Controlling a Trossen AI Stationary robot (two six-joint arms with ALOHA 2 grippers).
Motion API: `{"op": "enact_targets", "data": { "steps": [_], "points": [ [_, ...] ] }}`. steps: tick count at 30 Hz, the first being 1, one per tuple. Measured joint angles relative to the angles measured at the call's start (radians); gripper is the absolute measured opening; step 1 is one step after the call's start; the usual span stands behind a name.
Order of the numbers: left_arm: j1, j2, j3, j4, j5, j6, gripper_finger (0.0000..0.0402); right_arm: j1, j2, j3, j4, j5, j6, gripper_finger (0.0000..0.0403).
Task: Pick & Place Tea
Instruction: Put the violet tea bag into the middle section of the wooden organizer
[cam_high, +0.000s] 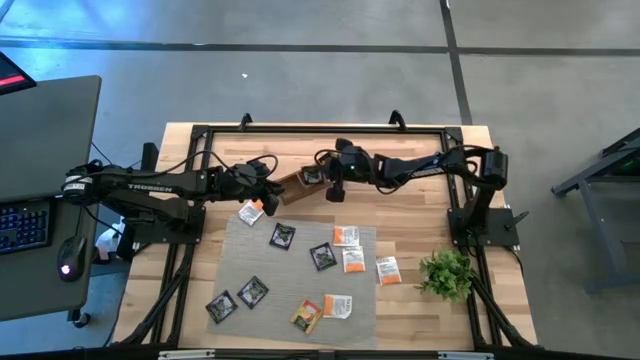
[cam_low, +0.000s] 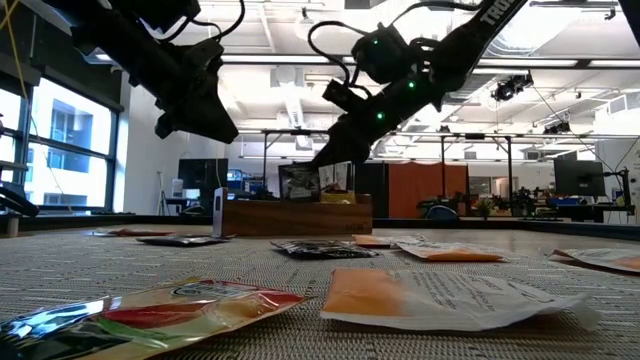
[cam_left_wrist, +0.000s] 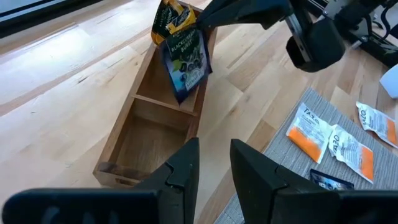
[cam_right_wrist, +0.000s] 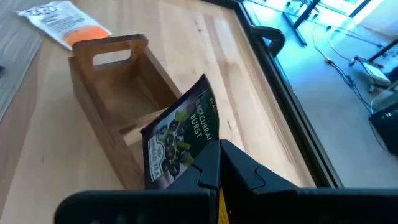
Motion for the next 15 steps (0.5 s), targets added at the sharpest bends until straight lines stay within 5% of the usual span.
{"op": "enact_targets", "data": {
  "steps": [7, 15],
  "points": [
    [0.000, 0.000, 0.000, 0.007, 0.000, 0.000, 0.0090, -0.020, 0.003, 0.000, 0.006, -0.097, -0.041, 0.0000],
    [0.000, 0.000, 0.000, 0.007, 0.000, 0.000, 0.0090, -0.019, 0.003, 0.000, 0.050, -0.028, -0.108, 0.0000]
  ]
}}
